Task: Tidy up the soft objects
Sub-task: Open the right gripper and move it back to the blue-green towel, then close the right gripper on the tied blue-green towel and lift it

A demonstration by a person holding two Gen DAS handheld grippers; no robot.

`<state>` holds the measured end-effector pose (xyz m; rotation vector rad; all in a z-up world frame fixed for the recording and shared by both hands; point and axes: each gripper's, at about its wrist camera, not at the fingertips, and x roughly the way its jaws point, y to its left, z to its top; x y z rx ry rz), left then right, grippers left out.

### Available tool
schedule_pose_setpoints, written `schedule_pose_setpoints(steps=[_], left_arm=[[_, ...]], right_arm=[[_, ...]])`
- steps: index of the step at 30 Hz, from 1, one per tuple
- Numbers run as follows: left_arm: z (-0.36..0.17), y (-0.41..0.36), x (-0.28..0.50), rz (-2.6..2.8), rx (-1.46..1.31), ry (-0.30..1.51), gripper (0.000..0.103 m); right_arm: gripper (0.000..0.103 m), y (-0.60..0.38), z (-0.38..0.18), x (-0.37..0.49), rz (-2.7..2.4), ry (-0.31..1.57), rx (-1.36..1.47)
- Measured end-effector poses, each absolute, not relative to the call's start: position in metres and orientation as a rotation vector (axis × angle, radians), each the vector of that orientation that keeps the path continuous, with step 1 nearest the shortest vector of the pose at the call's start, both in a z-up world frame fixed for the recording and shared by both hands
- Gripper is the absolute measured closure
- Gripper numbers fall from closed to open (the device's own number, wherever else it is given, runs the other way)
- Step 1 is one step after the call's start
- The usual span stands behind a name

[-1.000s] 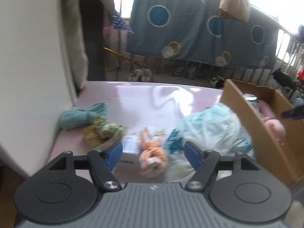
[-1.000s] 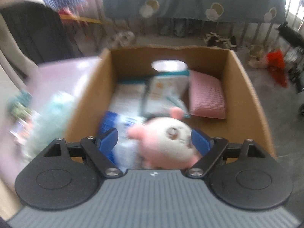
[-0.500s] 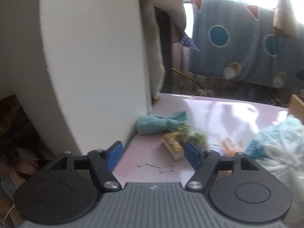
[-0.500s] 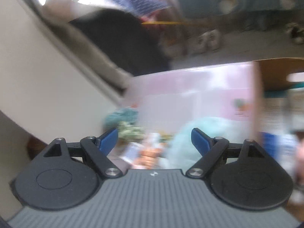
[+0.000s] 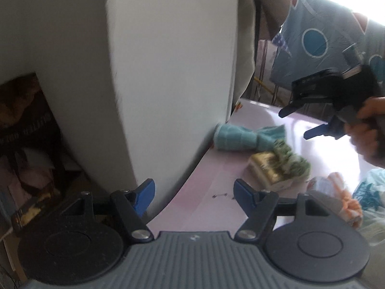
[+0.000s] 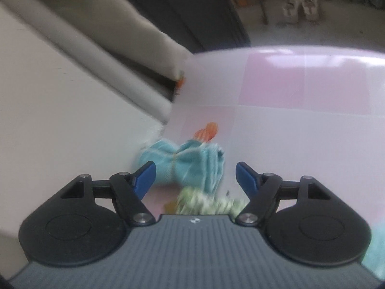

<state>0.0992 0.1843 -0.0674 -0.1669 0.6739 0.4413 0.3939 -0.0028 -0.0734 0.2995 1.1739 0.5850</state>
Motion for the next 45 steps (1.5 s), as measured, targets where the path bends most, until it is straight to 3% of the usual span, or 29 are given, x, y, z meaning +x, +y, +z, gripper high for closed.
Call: schedule_pose_setpoints(steps=[2,4,5,7,10,21,27,39,45], left_arm=[[-0.073,0.192,0.097,0.443,-0.181,0.683,0.029],[-0.076,0.197,0.094,0.444,-0.193,0.688,0.029],[-0.077,0.199,0.092,0.444,-0.199,0.689,0.029],[-0.078,0.204,0.091,0.445,-0.21,0.688,0.029],[-0.077,0.207,0.089,0.444,-0.221,0.678,0.029],[-0.063,0.201,0.066,0.409,-0.229,0.657,0.03],[-0.057,0.187,0.044,0.344,-0.223,0.672,0.037],[-0.066,0.171,-0.001,0.174,-0.222,0.777,0.05],[-0.07,0.175,0.003,0.096,-0.257,0.825,0.051]], right_arm=[[0.04,0.005,-0.093,0.403,0.57,1.202,0.326],[0.057,0.009,-0.104,0.408,0.575,1.228,0.351],[0.06,0.011,-0.108,0.409,0.578,1.241,0.359],[0.085,0.013,-0.109,0.409,0.587,1.246,0.352],[0.093,0.015,-0.099,0.405,0.608,1.197,0.338],[0.095,0.017,0.005,0.352,0.758,1.02,0.279],[0.095,-0.009,0.031,0.301,0.793,0.996,0.311],[0.095,-0.103,-0.061,0.171,0.593,1.2,0.485],[0.085,-0.124,-0.094,0.121,0.638,1.348,0.586]])
